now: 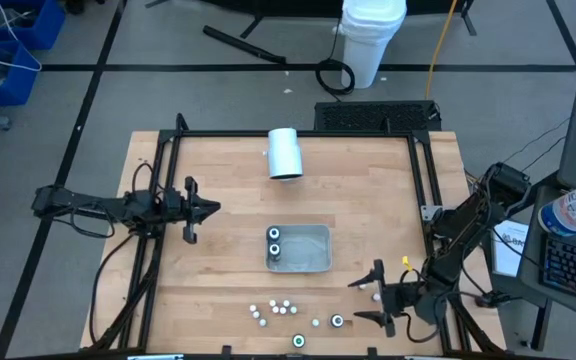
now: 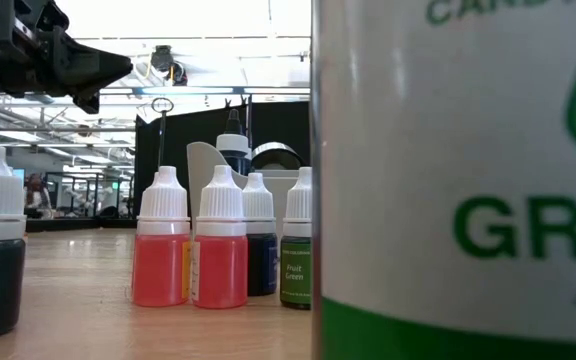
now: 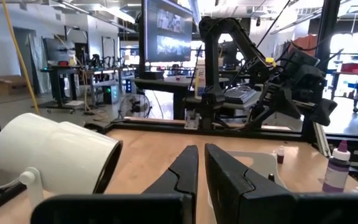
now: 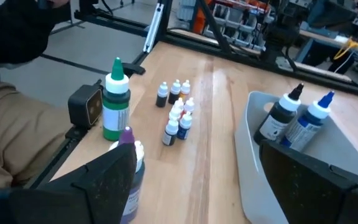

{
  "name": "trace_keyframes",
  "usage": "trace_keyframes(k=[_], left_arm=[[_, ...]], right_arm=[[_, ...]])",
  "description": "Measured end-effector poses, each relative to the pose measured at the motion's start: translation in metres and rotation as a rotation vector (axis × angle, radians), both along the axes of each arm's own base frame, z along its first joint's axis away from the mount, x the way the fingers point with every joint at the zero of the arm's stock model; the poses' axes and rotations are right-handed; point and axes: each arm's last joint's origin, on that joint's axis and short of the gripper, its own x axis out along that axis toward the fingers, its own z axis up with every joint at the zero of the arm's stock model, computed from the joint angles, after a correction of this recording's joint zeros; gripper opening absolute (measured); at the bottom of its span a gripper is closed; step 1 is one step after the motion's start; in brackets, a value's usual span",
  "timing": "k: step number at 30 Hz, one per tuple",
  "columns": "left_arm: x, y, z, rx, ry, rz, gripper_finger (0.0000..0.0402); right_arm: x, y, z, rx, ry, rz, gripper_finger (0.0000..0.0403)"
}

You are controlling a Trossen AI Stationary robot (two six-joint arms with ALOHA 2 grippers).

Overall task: Pick & Place food coloring
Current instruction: Put the large purple food coloring bottle into the gray bin

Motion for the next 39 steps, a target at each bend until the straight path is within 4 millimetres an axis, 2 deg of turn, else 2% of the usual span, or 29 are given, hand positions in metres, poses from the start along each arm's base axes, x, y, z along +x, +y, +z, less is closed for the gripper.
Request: trace_keyframes(k=[8, 16, 24, 32, 39], left_arm=[[0.000, 0.000, 0.001, 0.016, -0.006, 0.003, 0.0037], [0.000, 0.000, 0.003, 0.058, -0.023, 0.010, 0.0037], [-0.001, 0.000, 0.004, 0.081, -0.029, 0.014, 0.0037], [-0.001, 0.000, 0.004, 0.084, -0.029, 0.015, 0.0037], [-0.001, 0.000, 0.003, 0.084, -0.028, 0.015, 0.0037]], right_arm=[[0.003, -0.006, -0.005, 0.006, 0.041, -0.038, 0.0329], [0.005, -0.002, -0.015, 0.090, 0.092, -0.026, 0.0329], [0.011, 0.008, -0.022, 0.164, 0.096, 0.062, 0.0329], [0.018, 0.010, -0.035, 0.211, 0.112, 0.056, 0.0329], [0.026, 0.010, -0.037, 0.220, 0.105, 0.113, 0.0329]])
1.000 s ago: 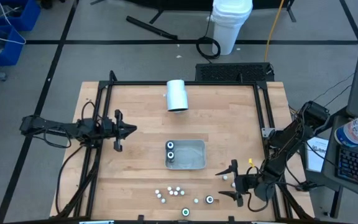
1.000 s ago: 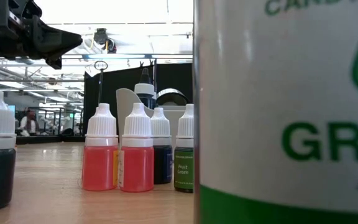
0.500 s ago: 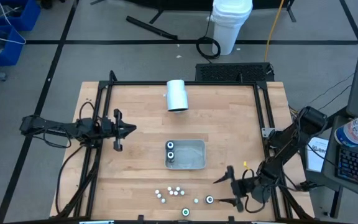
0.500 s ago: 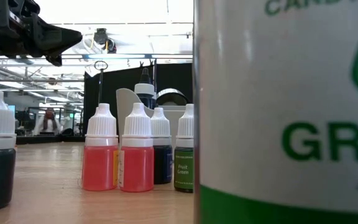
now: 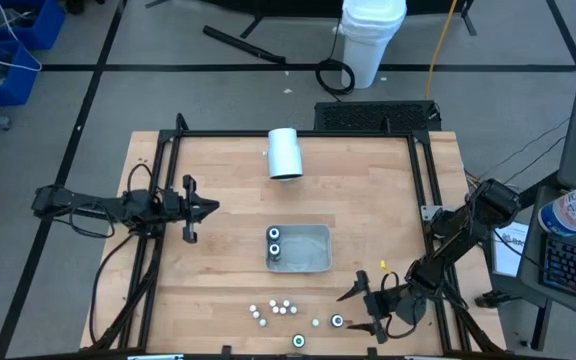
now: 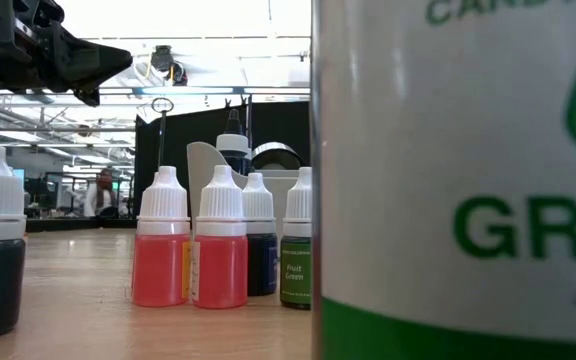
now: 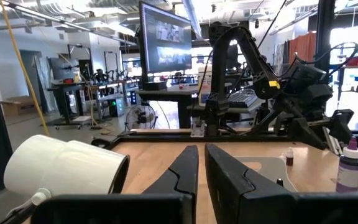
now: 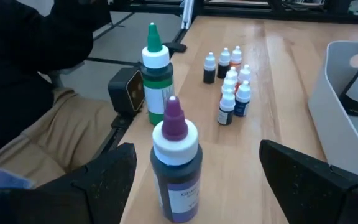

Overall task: Pick & Place food coloring
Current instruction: Put the large purple food coloring bottle into the gray bin

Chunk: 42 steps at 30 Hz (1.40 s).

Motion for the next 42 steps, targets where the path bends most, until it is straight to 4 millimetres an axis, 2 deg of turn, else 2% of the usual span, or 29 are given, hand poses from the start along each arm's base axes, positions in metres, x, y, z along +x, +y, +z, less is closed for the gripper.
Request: trace_keyframes(k=[32, 42], left_arm=[[0.0000, 0.0000, -0.0001, -0.001, 0.001, 0.000, 0.0037], [0.0000, 0.0000, -0.0002, -0.005, 0.002, -0.001, 0.0037]], right_arm=[[0.0082, -0.0005, -0.0069, -0.017, -0.024, 0.020, 0.0329], [0.0084, 0.0002, -0.0065, -0.001, -0.018, 0.038, 0.0314]])
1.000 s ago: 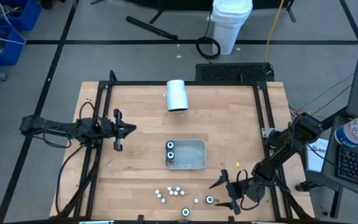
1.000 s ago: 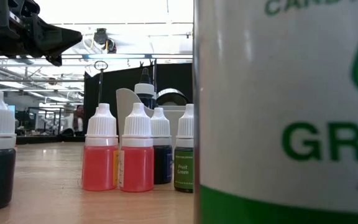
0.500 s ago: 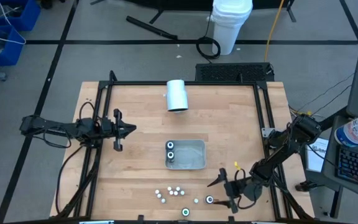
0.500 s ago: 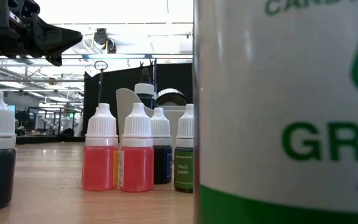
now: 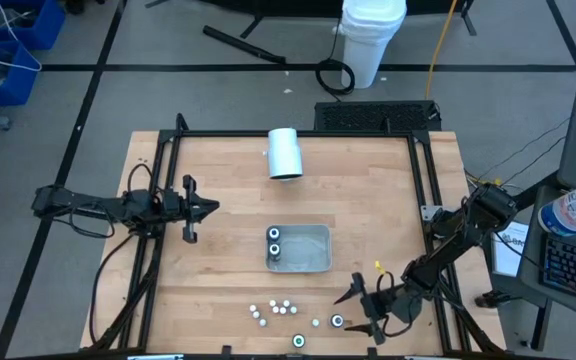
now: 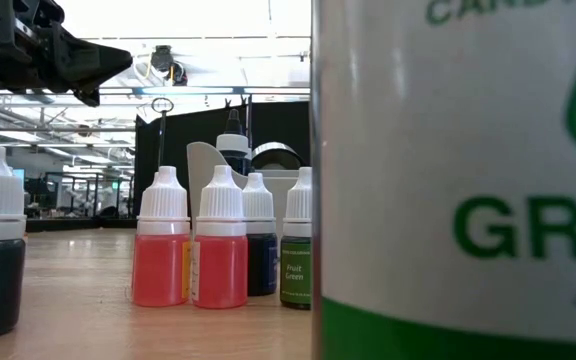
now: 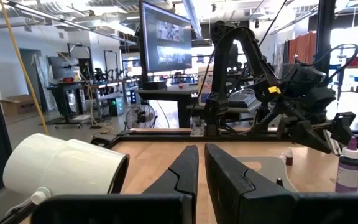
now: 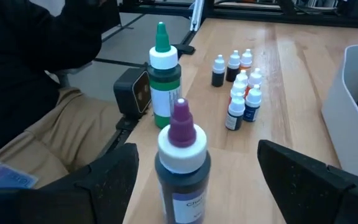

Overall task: Pick & Place food coloring
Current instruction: Put the large purple food coloring bottle into the gray bin

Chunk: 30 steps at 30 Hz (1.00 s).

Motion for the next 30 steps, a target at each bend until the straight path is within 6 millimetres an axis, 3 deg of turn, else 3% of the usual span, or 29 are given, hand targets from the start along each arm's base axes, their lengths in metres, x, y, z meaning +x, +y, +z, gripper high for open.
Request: trace_keyframes(k=[9, 16, 30], left_arm=[[0.000, 0.000, 0.000, -0.001, 0.005, 0.000, 0.0037], [0.000, 0.000, -0.001, -0.003, 0.006, -0.001, 0.0037], [0.000, 0.000, -0.001, 0.016, 0.014, 0.002, 0.0037]], right_arm=[[0.007, 0.008, 0.010, -0.003, -0.020, 0.007, 0.0313], [0.017, 0.017, -0.001, -0.068, -0.008, 0.018, 0.0313], [0.019, 0.012, -0.001, -0.088, 0.025, -0.004, 0.0313]])
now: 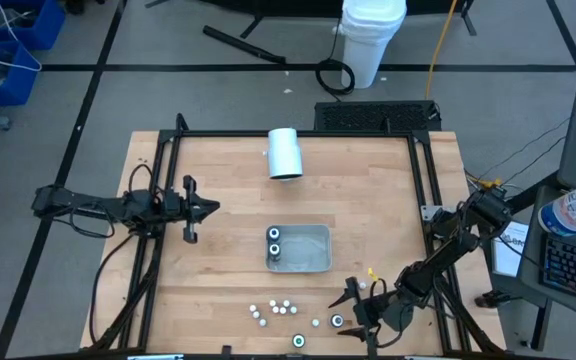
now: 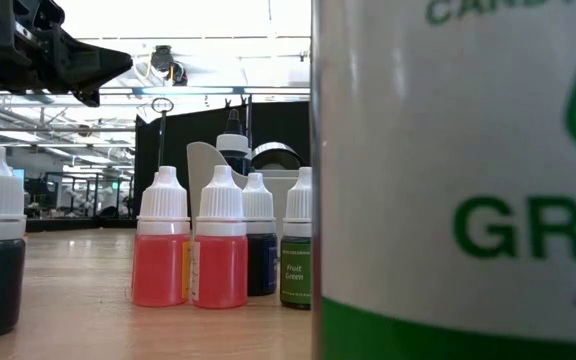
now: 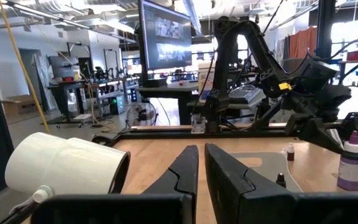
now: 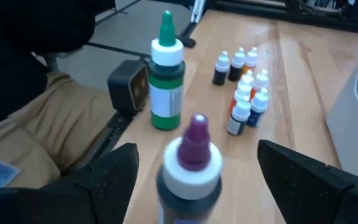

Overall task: Pick & Place food coloring
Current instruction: Put the large purple food coloring bottle into the gray bin

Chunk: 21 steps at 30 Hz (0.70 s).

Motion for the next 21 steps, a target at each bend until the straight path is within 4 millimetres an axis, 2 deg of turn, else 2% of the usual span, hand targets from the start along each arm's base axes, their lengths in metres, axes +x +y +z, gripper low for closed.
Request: trace_keyframes(k=[4, 8, 21], left_arm=[[0.0000, 0.0000, 0.0000, 0.000, 0.000, 0.000, 0.0037], [0.0000, 0.0000, 0.0001, 0.000, -0.001, 0.000, 0.0037], [0.0000, 0.0000, 0.0001, 0.001, -0.001, 0.000, 0.0037]], right_arm=[[0.0029, -0.0026, 0.0002, 0.006, 0.000, -0.013, 0.0311], [0.0029, -0.0026, 0.0001, 0.011, 0.002, -0.014, 0.0293], [0.0024, -0.0020, -0.0004, -0.017, 0.003, 0.024, 0.0168]])
